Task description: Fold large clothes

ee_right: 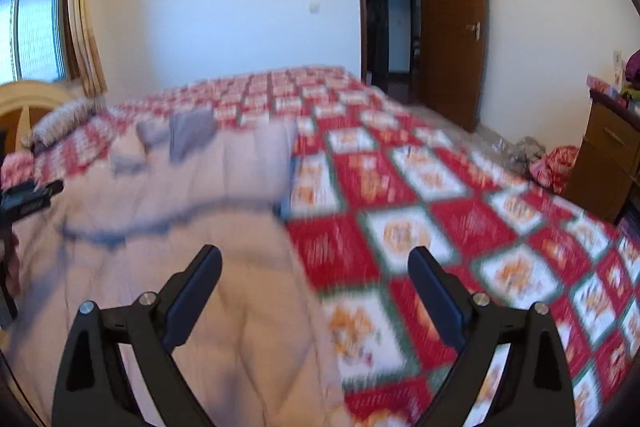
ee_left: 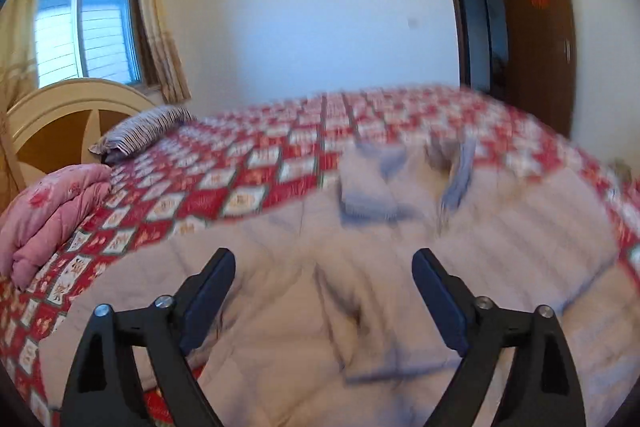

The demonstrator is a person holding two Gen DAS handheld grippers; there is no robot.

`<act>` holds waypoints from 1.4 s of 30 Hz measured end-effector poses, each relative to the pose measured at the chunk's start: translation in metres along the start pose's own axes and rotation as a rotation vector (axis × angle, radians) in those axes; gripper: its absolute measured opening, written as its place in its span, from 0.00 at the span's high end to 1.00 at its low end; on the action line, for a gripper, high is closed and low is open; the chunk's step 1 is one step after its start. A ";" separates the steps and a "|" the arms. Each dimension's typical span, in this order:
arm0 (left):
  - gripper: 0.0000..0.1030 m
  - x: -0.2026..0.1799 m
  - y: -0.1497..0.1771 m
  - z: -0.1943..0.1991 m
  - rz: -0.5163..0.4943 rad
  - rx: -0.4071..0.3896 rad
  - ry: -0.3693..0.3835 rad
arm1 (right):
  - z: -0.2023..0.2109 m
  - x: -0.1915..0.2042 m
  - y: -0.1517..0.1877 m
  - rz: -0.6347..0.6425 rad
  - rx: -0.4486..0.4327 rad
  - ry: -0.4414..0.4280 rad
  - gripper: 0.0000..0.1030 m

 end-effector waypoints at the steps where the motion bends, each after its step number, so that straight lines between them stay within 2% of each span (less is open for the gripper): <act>1: 0.12 -0.005 -0.006 -0.001 0.005 0.003 0.014 | -0.002 0.000 -0.009 0.004 -0.022 0.006 0.06; 3: 0.12 -0.023 -0.012 -0.007 0.002 0.025 0.028 | -0.020 -0.003 -0.034 0.017 -0.056 0.014 0.09; 5: 0.12 -0.044 -0.009 -0.020 -0.019 0.042 0.026 | -0.045 -0.003 -0.050 -0.011 -0.056 -0.026 0.18; 8: 0.12 -0.066 0.005 -0.039 -0.061 0.082 0.017 | -0.096 0.010 -0.067 -0.007 -0.029 -0.101 0.18; 11: 0.11 -0.082 0.026 -0.062 -0.111 0.145 -0.010 | -0.137 0.023 -0.063 0.010 0.043 -0.141 0.18; 13: 0.12 -0.086 0.037 -0.075 -0.131 0.177 -0.020 | -0.171 0.033 -0.048 0.063 0.147 -0.140 0.20; 16: 0.11 -0.087 0.052 -0.090 -0.123 0.225 0.004 | -0.191 0.031 -0.019 0.077 0.224 -0.134 0.22; 19: 0.10 -0.090 0.054 -0.092 -0.127 0.230 0.011 | -0.197 0.021 -0.002 0.042 0.239 -0.135 0.21; 25: 0.06 -0.096 0.063 -0.103 -0.145 0.285 0.022 | -0.208 0.017 0.003 0.020 0.283 -0.123 0.14; 28: 0.04 -0.097 0.065 -0.104 -0.148 0.288 0.013 | -0.212 0.014 0.006 -0.004 0.310 -0.121 0.11; 34: 0.02 -0.097 0.067 -0.104 -0.150 0.288 0.001 | -0.214 0.015 0.005 0.000 0.311 -0.106 0.10; 37: 0.02 -0.085 0.057 -0.097 -0.107 0.297 0.025 | -0.203 0.013 -0.001 -0.006 0.267 -0.112 0.12; 42: 0.02 -0.064 0.022 -0.081 0.011 0.218 0.045 | -0.151 0.013 -0.032 -0.027 0.082 -0.069 0.12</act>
Point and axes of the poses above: each gripper's, at about its wrist camera, not at the fingertips, and z roughly against the way its jaws point, x to its left, y to its underside, the point moved 4 cm from there along -z, roughly the way its jaws point, and after that the axes turned 14 degrees about -y, right-handed, at the moved point
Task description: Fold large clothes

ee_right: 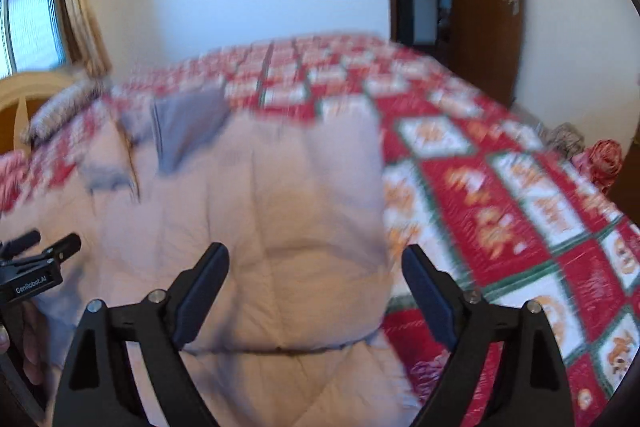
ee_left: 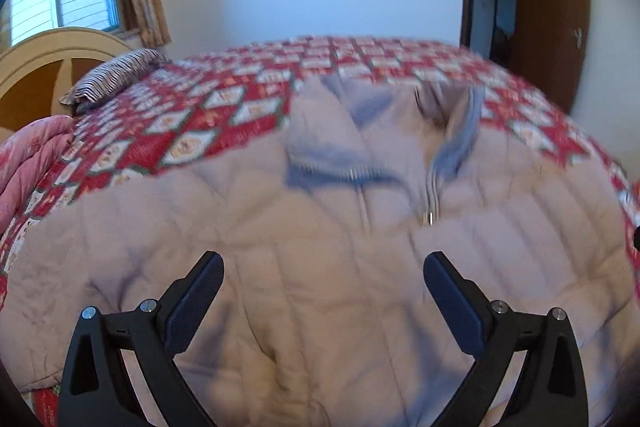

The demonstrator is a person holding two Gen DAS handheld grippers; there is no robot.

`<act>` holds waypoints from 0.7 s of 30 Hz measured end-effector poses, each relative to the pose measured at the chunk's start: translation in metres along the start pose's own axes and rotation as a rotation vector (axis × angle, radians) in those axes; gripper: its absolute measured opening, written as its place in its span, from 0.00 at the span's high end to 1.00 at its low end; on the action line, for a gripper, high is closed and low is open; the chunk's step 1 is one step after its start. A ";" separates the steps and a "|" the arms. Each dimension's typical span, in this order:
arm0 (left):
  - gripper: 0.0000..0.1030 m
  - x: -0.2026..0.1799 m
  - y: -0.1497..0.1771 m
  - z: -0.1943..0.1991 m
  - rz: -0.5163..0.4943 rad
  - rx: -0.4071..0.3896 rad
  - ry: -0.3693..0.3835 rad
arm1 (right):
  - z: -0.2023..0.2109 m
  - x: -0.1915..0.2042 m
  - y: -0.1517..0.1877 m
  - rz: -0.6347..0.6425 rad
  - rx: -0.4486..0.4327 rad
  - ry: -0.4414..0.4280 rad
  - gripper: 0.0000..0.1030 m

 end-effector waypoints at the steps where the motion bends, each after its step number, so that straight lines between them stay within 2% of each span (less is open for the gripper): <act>1: 0.02 -0.003 -0.003 -0.002 -0.005 0.003 0.005 | 0.003 0.003 -0.005 0.008 -0.025 0.002 0.12; 3: 0.02 -0.015 -0.002 -0.015 -0.048 0.029 -0.011 | 0.004 0.019 -0.019 0.059 -0.065 -0.015 0.12; 5: 0.02 -0.026 0.010 -0.032 -0.104 0.058 -0.055 | -0.014 0.033 -0.021 0.106 -0.022 -0.028 0.14; 6: 0.02 -0.029 0.015 -0.037 -0.121 0.070 -0.065 | -0.031 0.038 -0.020 0.117 0.030 -0.048 0.16; 7: 0.02 -0.032 0.020 -0.041 -0.137 0.076 -0.071 | -0.045 0.039 -0.017 0.115 0.077 -0.058 0.24; 10: 0.02 -0.033 0.022 -0.040 -0.138 0.059 -0.066 | -0.092 0.023 0.007 0.086 0.243 -0.018 0.25; 16: 0.01 -0.034 0.026 -0.047 -0.133 0.080 -0.061 | -0.100 0.019 0.012 0.112 0.247 0.002 0.22; 19: 0.01 -0.034 0.027 -0.047 -0.128 0.079 -0.057 | -0.085 0.030 0.008 0.114 0.235 0.038 0.23; 21: 0.01 -0.034 0.027 -0.047 -0.126 0.079 -0.056 | -0.062 0.046 0.007 0.092 0.185 -0.021 0.21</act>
Point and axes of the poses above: each gripper's, at about its wrist camera, not at the fingertips, and z roughly against the way its jaws point, x to its left, y to its underside, the point moved 4 cm from there along -z, roughly the way its jaws point, and after that the axes turned 14 degrees about -y, right-handed, at the moved point
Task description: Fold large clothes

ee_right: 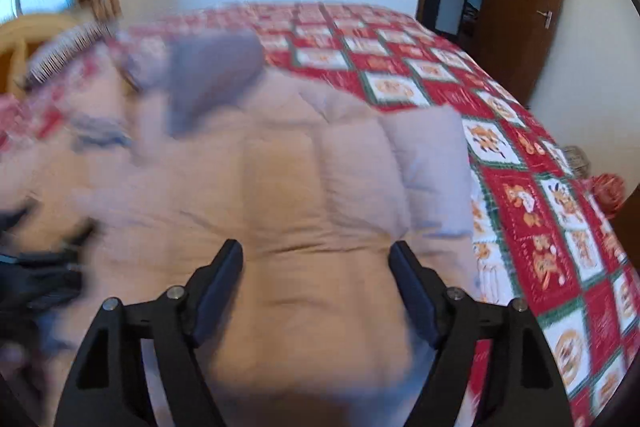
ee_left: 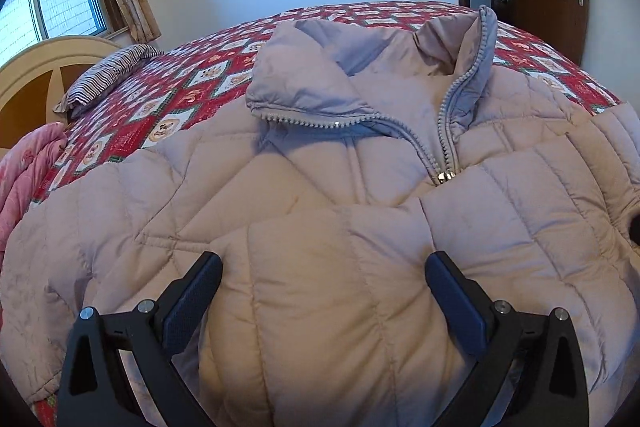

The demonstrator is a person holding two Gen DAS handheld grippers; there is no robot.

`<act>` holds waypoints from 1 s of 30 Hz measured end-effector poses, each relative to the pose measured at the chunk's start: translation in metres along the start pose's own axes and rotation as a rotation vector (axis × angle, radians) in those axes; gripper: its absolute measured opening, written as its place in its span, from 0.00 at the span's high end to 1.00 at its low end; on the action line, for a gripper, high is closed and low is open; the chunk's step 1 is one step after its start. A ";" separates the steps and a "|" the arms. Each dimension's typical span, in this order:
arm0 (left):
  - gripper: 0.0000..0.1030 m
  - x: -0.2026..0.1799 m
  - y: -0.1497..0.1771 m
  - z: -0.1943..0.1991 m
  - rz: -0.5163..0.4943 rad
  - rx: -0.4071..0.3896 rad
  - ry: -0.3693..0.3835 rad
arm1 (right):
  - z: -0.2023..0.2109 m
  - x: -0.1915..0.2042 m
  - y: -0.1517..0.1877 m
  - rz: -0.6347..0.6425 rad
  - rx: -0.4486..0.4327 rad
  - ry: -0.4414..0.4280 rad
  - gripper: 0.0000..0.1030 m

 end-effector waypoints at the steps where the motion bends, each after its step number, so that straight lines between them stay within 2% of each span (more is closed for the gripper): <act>1: 0.01 0.000 0.000 0.000 -0.001 0.000 -0.001 | 0.005 0.009 0.002 0.021 -0.008 -0.012 0.17; 3: 0.01 0.001 0.000 -0.001 -0.001 -0.001 -0.002 | -0.004 0.027 0.013 0.088 0.035 0.009 0.17; 5: 0.01 0.000 0.000 0.000 0.001 0.000 0.001 | -0.024 0.028 0.026 0.096 0.100 0.018 0.17; 12: 0.01 -0.001 -0.003 0.002 -0.028 0.016 -0.008 | -0.035 0.026 0.032 0.092 0.110 0.045 0.14; 14: 0.01 0.017 -0.008 0.019 -0.017 0.018 0.006 | -0.032 0.025 0.030 0.090 0.112 0.035 0.14; 17: 0.01 0.068 -0.017 0.063 0.060 -0.080 0.059 | -0.005 0.025 0.026 0.098 0.080 0.021 0.13; 18: 0.01 0.091 -0.015 0.078 0.069 -0.118 0.064 | 0.017 0.025 0.027 0.088 0.031 0.019 0.11; 19: 0.01 0.110 -0.010 0.088 0.070 -0.140 0.053 | 0.029 0.026 0.028 0.082 0.009 0.006 0.03; 21: 0.01 0.158 0.011 0.099 0.079 -0.174 -0.012 | 0.060 0.030 0.039 0.069 -0.033 -0.035 0.00; 23: 0.01 0.202 0.039 0.095 0.087 -0.165 -0.105 | 0.076 0.036 0.051 0.081 -0.034 -0.053 0.00; 26: 0.01 0.283 0.096 0.074 0.147 -0.077 -0.278 | 0.093 0.053 0.072 0.117 -0.042 -0.084 0.00; 30: 0.01 0.370 0.152 0.055 0.277 0.038 -0.425 | 0.099 0.079 0.096 0.192 -0.059 -0.097 0.00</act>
Point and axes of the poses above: each gripper's, at about its wrist camera, not at the fingertips, and z roughly against the way its jaws point, x to its left, y to its underside, the point moved 4 cm from there along -z, roughly the way its jaws point, and after that the axes turned 14 degrees about -y, right-handed, at the moved point
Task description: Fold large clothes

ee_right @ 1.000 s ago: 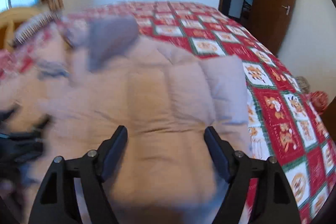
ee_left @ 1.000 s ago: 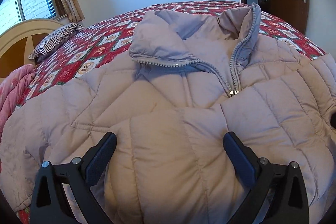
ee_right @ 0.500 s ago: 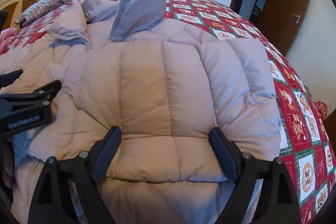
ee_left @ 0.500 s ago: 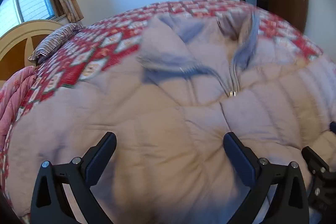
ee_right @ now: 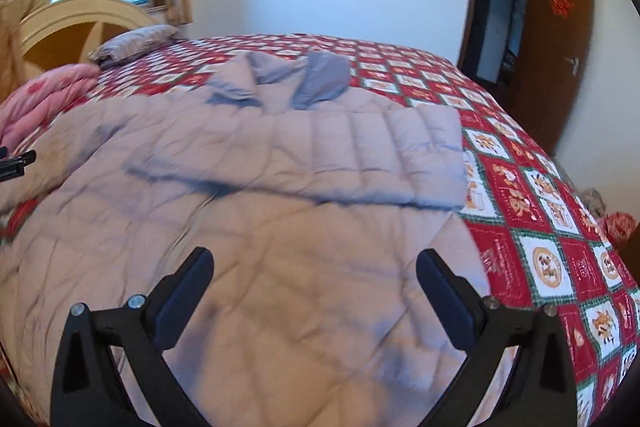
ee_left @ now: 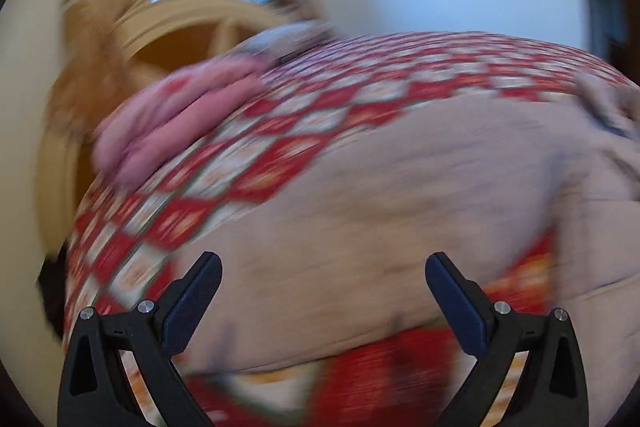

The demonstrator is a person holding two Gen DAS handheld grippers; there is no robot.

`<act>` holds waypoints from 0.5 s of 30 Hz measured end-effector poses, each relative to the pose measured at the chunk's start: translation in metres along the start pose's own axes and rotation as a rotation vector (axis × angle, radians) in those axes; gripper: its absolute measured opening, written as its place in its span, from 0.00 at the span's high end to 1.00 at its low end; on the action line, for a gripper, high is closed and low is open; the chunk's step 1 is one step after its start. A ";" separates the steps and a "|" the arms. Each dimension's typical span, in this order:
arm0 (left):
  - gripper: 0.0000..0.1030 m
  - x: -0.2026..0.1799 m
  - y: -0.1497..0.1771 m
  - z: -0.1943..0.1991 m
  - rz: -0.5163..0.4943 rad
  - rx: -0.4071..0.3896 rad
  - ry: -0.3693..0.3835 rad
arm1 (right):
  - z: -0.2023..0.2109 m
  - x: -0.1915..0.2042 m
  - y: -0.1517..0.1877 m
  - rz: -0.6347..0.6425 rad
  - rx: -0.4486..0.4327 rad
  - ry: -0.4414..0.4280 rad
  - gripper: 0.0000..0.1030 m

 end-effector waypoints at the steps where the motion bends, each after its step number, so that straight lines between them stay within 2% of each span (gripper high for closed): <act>1: 0.01 0.018 0.006 -0.011 0.033 0.028 -0.026 | 0.002 0.004 0.002 0.009 -0.001 -0.003 0.00; 3: 0.01 0.047 0.014 -0.033 0.101 0.074 -0.073 | 0.002 0.020 0.004 0.028 -0.001 -0.024 0.00; 5: 0.01 0.063 0.021 -0.054 0.161 0.135 -0.081 | 0.005 0.033 0.003 0.046 -0.009 -0.039 0.00; 7: 0.01 0.063 0.028 -0.072 0.195 0.198 -0.043 | 0.008 0.045 0.003 0.062 -0.018 -0.032 0.00; 8: 0.01 0.060 0.032 -0.082 0.212 0.237 0.007 | 0.008 0.051 0.003 0.072 -0.019 -0.037 0.00; 10: 0.18 0.053 0.035 -0.087 0.224 0.258 0.066 | 0.009 0.063 0.004 0.100 -0.019 -0.043 0.00; 11: 0.45 0.049 0.033 -0.082 0.207 0.222 0.072 | 0.010 0.068 0.005 0.117 -0.021 -0.041 0.00; 12: 0.88 0.044 0.030 -0.075 0.202 0.212 0.115 | 0.012 0.072 0.006 0.138 -0.024 -0.037 0.00; 13: 0.90 0.040 0.027 -0.071 0.208 0.219 0.196 | 0.014 0.075 0.007 0.156 -0.028 -0.032 0.00; 14: 0.91 0.038 0.023 -0.062 0.220 0.216 0.224 | 0.016 0.076 0.008 0.169 -0.033 -0.026 0.00; 15: 0.92 0.041 0.018 -0.055 0.217 0.189 0.217 | 0.018 0.076 0.008 0.176 -0.038 -0.019 0.00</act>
Point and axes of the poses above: each gripper's, at about its wrist camera, not at the fingertips, and z roughly against the way its jaws point, x to its left, y to its underside, the point moved 4 cm from there along -z, roughly the way its jaws point, and after that the axes turned 14 degrees about -y, right-handed, at the moved point
